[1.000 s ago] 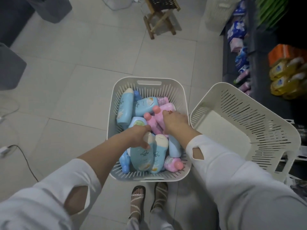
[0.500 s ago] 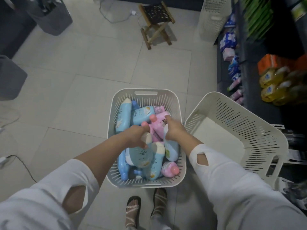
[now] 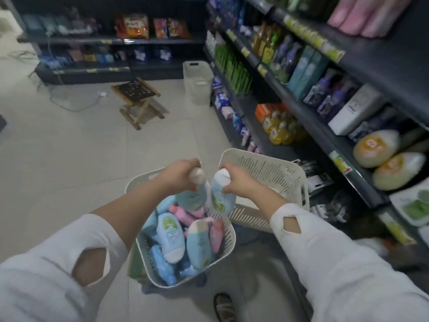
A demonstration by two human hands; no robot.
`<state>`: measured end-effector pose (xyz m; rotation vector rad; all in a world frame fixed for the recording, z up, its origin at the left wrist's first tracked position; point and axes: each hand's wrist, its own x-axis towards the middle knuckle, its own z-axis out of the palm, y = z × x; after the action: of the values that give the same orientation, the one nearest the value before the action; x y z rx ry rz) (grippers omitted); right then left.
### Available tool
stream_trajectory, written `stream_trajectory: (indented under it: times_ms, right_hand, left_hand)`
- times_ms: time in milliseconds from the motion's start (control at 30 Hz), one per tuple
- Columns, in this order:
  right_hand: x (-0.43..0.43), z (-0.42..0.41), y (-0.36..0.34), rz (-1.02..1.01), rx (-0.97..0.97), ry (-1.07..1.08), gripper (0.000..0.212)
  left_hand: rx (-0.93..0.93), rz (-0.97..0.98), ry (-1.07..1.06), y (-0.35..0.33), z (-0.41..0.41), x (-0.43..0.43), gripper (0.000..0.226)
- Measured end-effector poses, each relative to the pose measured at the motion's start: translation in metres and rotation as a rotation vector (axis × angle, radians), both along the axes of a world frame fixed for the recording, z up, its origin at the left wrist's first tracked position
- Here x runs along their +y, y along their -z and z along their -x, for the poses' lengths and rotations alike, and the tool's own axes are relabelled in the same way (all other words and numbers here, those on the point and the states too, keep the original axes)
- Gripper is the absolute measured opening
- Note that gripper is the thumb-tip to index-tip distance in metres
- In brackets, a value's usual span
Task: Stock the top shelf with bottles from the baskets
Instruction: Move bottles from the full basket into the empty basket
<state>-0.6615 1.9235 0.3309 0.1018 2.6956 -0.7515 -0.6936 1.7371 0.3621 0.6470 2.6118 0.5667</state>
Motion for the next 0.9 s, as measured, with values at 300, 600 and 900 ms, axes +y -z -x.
stream_trajectory:
  times_ms: [300,600,900]
  right_hand:
    - [0.064,-0.138,-0.130,-0.004,0.123,0.316,0.062]
    - [0.165,-0.338,-0.234,0.097,0.437,0.881,0.073]
    - [0.258,-0.540,-0.303,0.042,0.718,1.236,0.058]
  left_hand:
    - [0.112,-0.236,0.312,-0.115,-0.059,0.078,0.052]
    - [0.153,-0.362,0.796,-0.207,-0.200,0.242,0.051]
    - [0.128,-0.557,1.119,-0.285,-0.373,0.378,0.043]
